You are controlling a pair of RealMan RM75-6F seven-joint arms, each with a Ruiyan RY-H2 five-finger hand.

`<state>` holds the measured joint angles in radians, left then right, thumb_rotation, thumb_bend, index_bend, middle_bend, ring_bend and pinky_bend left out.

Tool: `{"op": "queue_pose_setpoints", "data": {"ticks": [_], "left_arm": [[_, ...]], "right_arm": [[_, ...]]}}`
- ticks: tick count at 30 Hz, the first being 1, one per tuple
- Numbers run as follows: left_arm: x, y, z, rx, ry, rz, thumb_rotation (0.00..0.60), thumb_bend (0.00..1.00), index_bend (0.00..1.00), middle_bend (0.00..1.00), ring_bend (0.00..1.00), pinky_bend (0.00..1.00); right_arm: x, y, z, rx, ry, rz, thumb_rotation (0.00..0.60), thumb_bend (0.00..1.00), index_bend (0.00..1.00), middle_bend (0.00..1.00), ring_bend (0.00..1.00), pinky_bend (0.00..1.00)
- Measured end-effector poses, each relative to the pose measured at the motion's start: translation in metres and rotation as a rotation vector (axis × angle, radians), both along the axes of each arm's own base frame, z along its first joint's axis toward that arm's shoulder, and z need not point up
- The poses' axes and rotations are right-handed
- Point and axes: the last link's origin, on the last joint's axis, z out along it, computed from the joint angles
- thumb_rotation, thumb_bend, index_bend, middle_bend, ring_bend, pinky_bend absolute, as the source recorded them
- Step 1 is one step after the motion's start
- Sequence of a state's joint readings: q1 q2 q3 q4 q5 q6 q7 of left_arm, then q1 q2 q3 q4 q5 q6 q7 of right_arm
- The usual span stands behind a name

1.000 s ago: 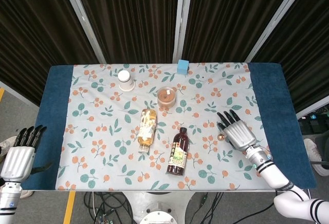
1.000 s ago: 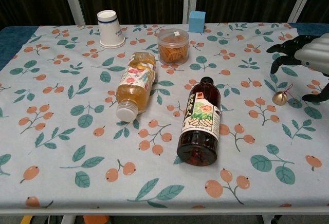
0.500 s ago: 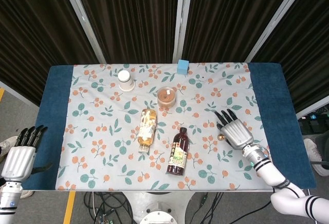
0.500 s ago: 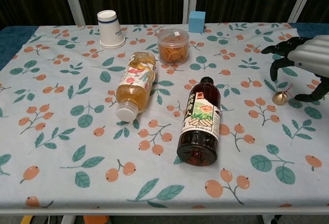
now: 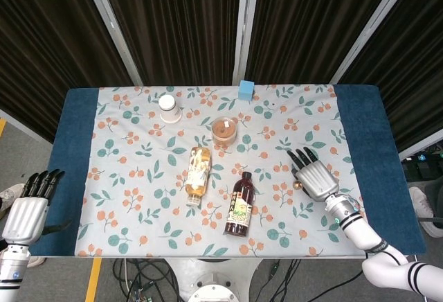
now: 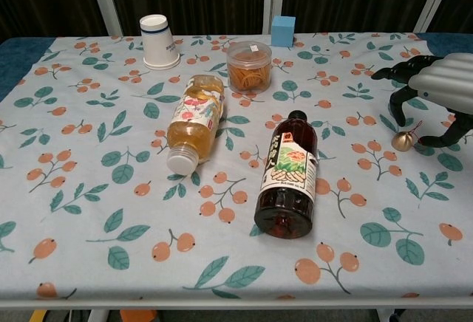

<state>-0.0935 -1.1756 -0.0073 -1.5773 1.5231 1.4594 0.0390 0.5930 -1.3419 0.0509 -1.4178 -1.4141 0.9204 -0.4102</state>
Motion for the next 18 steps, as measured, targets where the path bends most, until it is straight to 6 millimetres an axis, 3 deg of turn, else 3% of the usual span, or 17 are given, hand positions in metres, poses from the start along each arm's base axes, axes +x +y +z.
{"op": "queue_pose_setpoints", "data": {"ticks": [18], "left_arm": [[0.0001, -0.0006, -0.0004, -0.01, 0.003, 0.005, 0.6, 0.0, 0.04, 0.05, 0.0, 0.05]], "right_arm": [[0.0014, -0.004, -0.0025, 0.003, -0.003, -0.004, 0.6, 0.23, 0.54, 0.06, 0.0, 0.0]]}}
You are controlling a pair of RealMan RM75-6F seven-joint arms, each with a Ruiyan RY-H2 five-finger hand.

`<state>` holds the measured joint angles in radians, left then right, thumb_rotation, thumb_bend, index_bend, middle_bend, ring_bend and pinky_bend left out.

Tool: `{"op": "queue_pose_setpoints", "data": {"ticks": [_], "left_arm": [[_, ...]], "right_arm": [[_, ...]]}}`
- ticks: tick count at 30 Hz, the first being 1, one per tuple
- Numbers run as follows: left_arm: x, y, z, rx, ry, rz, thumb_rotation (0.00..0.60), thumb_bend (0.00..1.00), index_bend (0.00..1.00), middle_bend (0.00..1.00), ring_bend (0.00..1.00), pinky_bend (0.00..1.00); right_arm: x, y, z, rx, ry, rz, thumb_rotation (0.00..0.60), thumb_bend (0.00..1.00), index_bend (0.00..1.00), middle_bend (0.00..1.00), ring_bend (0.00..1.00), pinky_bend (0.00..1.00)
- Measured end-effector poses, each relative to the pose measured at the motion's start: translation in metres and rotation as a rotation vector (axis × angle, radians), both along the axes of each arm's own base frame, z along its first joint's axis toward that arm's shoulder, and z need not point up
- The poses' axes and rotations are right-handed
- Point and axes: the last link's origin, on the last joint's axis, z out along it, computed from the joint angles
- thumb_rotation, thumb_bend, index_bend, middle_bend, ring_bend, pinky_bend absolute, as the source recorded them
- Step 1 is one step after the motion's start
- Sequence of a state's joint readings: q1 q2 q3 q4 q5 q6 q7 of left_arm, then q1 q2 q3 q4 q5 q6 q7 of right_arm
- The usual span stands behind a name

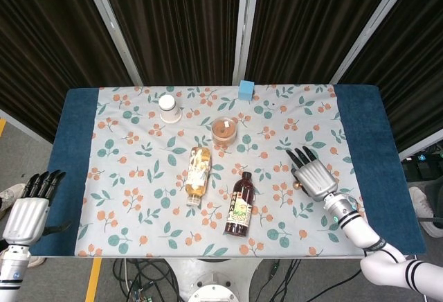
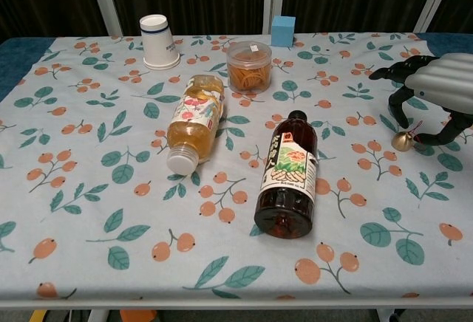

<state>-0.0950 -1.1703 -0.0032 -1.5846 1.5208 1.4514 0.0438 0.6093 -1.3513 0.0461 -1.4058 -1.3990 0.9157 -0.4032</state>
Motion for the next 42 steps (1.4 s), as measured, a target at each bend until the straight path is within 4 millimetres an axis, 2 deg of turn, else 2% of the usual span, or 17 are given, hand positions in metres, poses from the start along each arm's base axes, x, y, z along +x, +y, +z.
{"op": "queue_pose_setpoints", "data": {"ticks": [23, 42], "left_arm": [[-0.0017, -0.0007, 0.0008, -0.002, -0.004, 0.004, 0.6, 0.0, 0.04, 0.05, 0.0, 0.05], [-0.0019, -0.0004, 0.0013, -0.001, -0.01, 0.001, 0.6, 0.0, 0.04, 0.05, 0.0, 0.05]], "right_arm": [[0.0037, -0.001, -0.0028, 0.012, -0.002, 0.001, 0.6, 0.26, 0.55, 0.08, 0.0, 0.0], [0.0025, -0.0008, -0.0049, 0.012, 0.001, -0.005, 0.6, 0.3, 0.62, 0.1, 0.0, 0.0]]}}
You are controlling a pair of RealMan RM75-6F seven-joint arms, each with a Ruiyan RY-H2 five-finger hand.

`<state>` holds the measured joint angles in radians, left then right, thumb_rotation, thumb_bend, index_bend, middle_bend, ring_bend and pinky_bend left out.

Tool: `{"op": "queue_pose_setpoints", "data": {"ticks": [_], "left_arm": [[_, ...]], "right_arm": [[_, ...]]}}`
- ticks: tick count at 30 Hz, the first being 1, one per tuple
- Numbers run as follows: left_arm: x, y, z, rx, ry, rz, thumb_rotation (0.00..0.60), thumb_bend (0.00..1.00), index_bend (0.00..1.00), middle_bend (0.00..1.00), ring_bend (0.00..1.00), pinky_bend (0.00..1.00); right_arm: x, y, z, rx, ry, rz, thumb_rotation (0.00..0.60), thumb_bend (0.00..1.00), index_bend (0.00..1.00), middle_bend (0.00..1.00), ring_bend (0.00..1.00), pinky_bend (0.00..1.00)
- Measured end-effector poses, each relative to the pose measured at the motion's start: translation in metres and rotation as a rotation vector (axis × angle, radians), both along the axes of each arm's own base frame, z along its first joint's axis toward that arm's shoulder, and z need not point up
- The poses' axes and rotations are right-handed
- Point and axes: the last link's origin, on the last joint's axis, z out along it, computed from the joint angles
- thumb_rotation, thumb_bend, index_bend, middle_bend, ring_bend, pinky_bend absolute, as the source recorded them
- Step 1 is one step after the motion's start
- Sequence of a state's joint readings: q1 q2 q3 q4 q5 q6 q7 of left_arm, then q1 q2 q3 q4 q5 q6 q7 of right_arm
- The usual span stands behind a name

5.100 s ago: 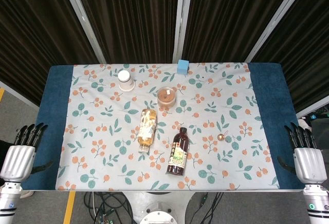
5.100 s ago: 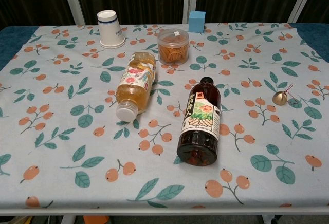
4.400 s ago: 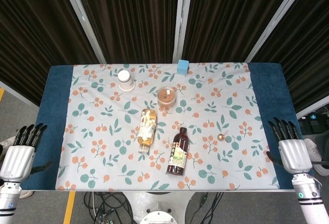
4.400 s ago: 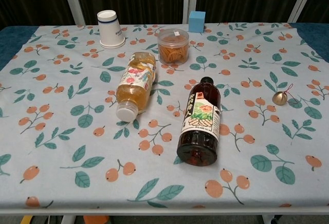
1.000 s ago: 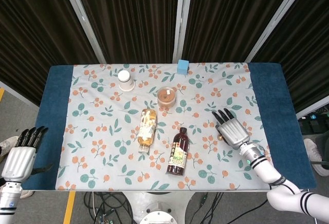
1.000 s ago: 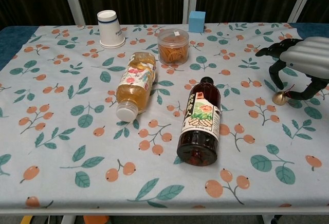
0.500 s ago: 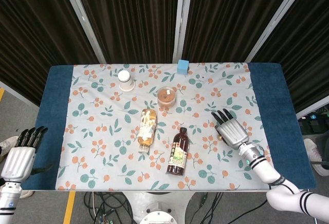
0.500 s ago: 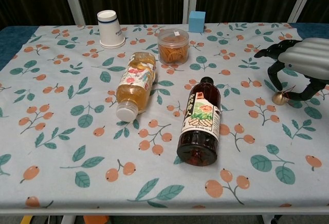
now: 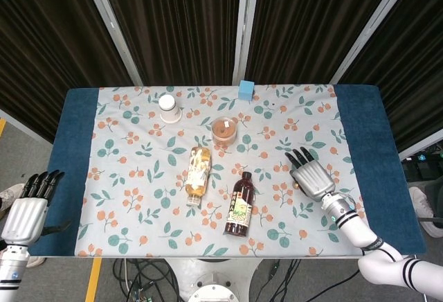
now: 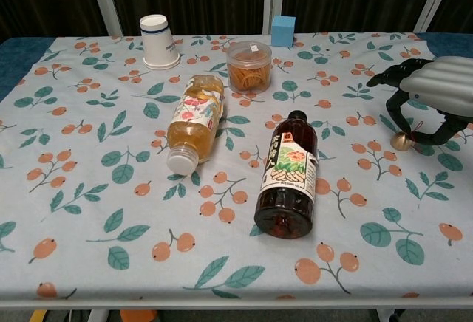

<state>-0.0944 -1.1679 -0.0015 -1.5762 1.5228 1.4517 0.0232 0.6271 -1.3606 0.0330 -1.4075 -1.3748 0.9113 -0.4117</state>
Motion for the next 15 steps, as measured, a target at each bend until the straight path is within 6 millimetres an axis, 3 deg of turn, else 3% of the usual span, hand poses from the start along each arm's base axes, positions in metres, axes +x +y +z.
{"op": "queue_pose_setpoints", "data": {"ticks": [15], "left_arm": [[0.001, 0.0, 0.001, 0.001, -0.003, -0.004, 0.6, 0.0, 0.04, 0.05, 0.0, 0.05]], "right_arm": [[0.005, -0.002, 0.016, -0.043, -0.044, 0.016, 0.6, 0.38, 0.67, 0.13, 0.0, 0.0]]}}
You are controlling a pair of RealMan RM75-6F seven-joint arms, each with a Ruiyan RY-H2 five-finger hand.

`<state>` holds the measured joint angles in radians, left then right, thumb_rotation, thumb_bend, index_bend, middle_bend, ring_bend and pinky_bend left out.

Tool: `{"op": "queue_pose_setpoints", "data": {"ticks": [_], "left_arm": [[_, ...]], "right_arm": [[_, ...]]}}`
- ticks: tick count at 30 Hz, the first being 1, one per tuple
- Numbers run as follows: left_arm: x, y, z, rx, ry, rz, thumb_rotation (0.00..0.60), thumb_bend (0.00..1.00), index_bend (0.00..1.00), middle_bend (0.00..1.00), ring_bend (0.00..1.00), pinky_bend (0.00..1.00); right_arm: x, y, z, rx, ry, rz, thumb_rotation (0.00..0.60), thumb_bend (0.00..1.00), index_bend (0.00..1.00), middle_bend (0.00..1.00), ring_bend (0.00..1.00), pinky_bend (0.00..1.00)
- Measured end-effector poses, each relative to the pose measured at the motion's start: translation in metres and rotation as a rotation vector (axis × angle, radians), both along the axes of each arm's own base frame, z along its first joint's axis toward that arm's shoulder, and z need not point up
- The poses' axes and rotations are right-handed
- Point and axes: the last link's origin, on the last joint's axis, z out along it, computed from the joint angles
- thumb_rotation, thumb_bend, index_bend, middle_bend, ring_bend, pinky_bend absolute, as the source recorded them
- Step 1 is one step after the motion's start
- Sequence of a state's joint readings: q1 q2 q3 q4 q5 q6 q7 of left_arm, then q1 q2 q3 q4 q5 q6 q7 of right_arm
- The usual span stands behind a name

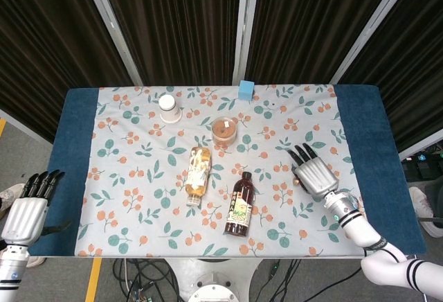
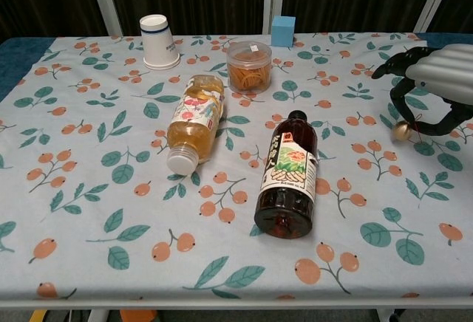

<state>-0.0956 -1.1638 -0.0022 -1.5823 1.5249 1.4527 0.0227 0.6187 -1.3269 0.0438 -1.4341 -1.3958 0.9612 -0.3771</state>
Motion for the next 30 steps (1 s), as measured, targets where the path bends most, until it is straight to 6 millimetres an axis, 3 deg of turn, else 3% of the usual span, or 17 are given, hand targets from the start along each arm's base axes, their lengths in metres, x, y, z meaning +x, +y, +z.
{"op": "queue_pose_setpoints", "data": {"ticks": [7, 11, 16, 25, 30], "left_arm": [[0.002, 0.001, -0.002, -0.002, 0.002, -0.008, 0.6, 0.0, 0.04, 0.05, 0.0, 0.05], [0.003, 0.002, -0.002, -0.001, 0.004, -0.009, 0.6, 0.0, 0.04, 0.05, 0.0, 0.05], [0.004, 0.002, -0.003, -0.007, 0.009, -0.007, 0.6, 0.0, 0.04, 0.05, 0.0, 0.05], [0.004, 0.002, -0.004, -0.01, 0.011, -0.004, 0.6, 0.0, 0.04, 0.05, 0.0, 0.05], [0.003, 0.002, -0.002, -0.005, 0.007, 0.0, 0.6, 0.0, 0.04, 0.05, 0.0, 0.05]], "right_arm": [[0.011, -0.006, 0.05, -0.153, -0.066, 0.041, 0.6, 0.38, 0.69, 0.15, 0.0, 0.0], [0.018, 0.0, 0.077, -0.198, -0.147, 0.041, 0.6, 0.39, 0.7, 0.15, 0.0, 0.0], [0.021, 0.006, 0.087, -0.205, -0.25, 0.035, 0.6, 0.37, 0.72, 0.17, 0.0, 0.0], [0.01, 0.009, 0.098, -0.336, -0.077, 0.104, 0.6, 0.36, 0.76, 0.18, 0.0, 0.0], [0.013, 0.011, 0.101, -0.388, -0.095, 0.11, 0.6, 0.38, 0.78, 0.18, 0.0, 0.0]]}}
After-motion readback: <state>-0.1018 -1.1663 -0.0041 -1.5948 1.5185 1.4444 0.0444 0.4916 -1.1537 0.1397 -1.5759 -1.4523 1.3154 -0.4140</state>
